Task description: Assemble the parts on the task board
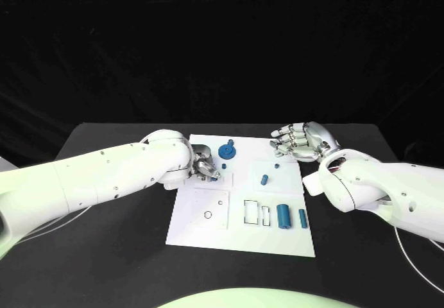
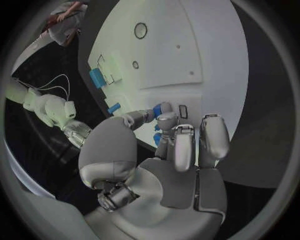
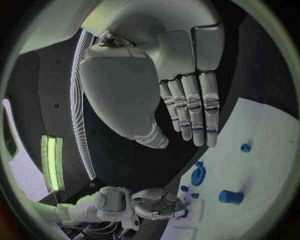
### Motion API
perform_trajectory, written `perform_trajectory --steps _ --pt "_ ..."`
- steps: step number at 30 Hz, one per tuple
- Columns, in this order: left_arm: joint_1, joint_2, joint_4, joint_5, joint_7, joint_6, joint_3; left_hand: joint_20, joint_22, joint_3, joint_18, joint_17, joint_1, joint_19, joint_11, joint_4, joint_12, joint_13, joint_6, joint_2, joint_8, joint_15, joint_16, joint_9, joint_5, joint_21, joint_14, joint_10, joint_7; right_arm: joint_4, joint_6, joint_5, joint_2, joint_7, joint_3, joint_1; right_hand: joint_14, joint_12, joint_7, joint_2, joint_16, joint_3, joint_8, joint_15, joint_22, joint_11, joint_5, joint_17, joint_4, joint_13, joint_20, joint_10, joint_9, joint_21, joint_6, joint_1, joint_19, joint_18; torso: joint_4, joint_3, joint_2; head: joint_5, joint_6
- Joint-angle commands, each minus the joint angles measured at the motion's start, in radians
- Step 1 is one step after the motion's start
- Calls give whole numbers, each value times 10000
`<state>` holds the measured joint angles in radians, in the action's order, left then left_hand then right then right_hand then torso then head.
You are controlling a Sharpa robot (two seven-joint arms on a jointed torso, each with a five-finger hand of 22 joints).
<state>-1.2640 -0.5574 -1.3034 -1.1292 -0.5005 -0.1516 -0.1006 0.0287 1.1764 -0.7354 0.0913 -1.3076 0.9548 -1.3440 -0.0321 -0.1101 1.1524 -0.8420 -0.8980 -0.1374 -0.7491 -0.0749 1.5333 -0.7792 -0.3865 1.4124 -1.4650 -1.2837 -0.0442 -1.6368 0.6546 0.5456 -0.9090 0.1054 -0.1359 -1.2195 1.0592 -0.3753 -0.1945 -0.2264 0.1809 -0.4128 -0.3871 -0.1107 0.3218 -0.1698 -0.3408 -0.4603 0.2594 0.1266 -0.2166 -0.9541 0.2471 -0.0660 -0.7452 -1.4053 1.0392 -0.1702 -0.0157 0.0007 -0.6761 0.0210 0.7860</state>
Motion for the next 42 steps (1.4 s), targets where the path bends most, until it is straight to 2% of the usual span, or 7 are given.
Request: perform_trajectory --steps 1,9,19,32,39,42 --pt "19 24 44 165 -205 -350 -21 8 -6 -1159 -112 -1755 -196 -57 16 1363 -43 14 78 -52 -48 -94 -4 26 97 -41 -813 26 54 -11 -170 59 7 77 3 -1 1 56 -433 -16 -36 8 -22 -72 -8 0 -48 15 14 -8 -68 -32 -8 20 62 110 -8 -128 3 -2 1 1 9" --pt "13 24 154 194 -295 -405 -21 -13 -27 -24 -111 -1743 -462 -67 -1 733 -59 7 20 -150 -15 -110 -16 161 217 -93 -810 115 80 -10 -180 59 3 76 3 -1 -5 58 -439 -29 -54 25 -19 -77 -47 -6 -48 22 22 -29 -74 -22 -16 22 68 138 -13 -127 -2 -4 6 2 16" --pt "11 6 216 194 -357 -435 -20 -13 12 561 -119 -1779 -532 -97 3 407 -23 -49 -27 -264 -7 -108 -3 233 280 -94 -821 129 79 -2 -168 59 3 81 2 -1 -32 59 -442 -41 -87 41 -13 -90 -100 -13 -50 34 23 -55 -83 -9 -27 29 80 159 -32 -124 -3 -9 5 6 13" --pt "13 -58 140 182 -362 -336 5 -9 41 2059 -123 -1855 -653 -126 15 -525 64 -181 -116 -474 -12 -99 28 369 307 -111 -842 113 68 17 -167 59 12 86 -1 1 -72 63 -449 -45 -135 54 -6 -106 -179 -24 -52 51 15 -94 -99 19 -42 36 99 171 -69 -121 3 -10 3 0 4" --pt "15 -98 84 203 -341 -286 54 -9 47 2304 -124 -1861 -628 -129 15 -692 80 -206 -123 -496 -17 -99 31 386 316 -114 -843 105 69 25 -164 59 14 84 -2 3 -114 62 -457 -43 -182 65 -4 -123 -254 -34 -54 69 8 -128 -115 39 -53 39 109 180 -109 -119 3 -6 0 -10 13" --pt "16 -125 57 277 -309 -208 75 -7 43 2544 -123 -1861 -590 -127 17 -884 87 -219 -123 -507 -22 -98 30 404 437 -121 -843 105 68 31 -166 59 19 84 -3 5 -131 64 -460 -41 -201 69 -4 -130 -285 -40 -54 76 6 -143 -122 51 -58 40 113 184 -126 -118 2 -4 4 -12 11"
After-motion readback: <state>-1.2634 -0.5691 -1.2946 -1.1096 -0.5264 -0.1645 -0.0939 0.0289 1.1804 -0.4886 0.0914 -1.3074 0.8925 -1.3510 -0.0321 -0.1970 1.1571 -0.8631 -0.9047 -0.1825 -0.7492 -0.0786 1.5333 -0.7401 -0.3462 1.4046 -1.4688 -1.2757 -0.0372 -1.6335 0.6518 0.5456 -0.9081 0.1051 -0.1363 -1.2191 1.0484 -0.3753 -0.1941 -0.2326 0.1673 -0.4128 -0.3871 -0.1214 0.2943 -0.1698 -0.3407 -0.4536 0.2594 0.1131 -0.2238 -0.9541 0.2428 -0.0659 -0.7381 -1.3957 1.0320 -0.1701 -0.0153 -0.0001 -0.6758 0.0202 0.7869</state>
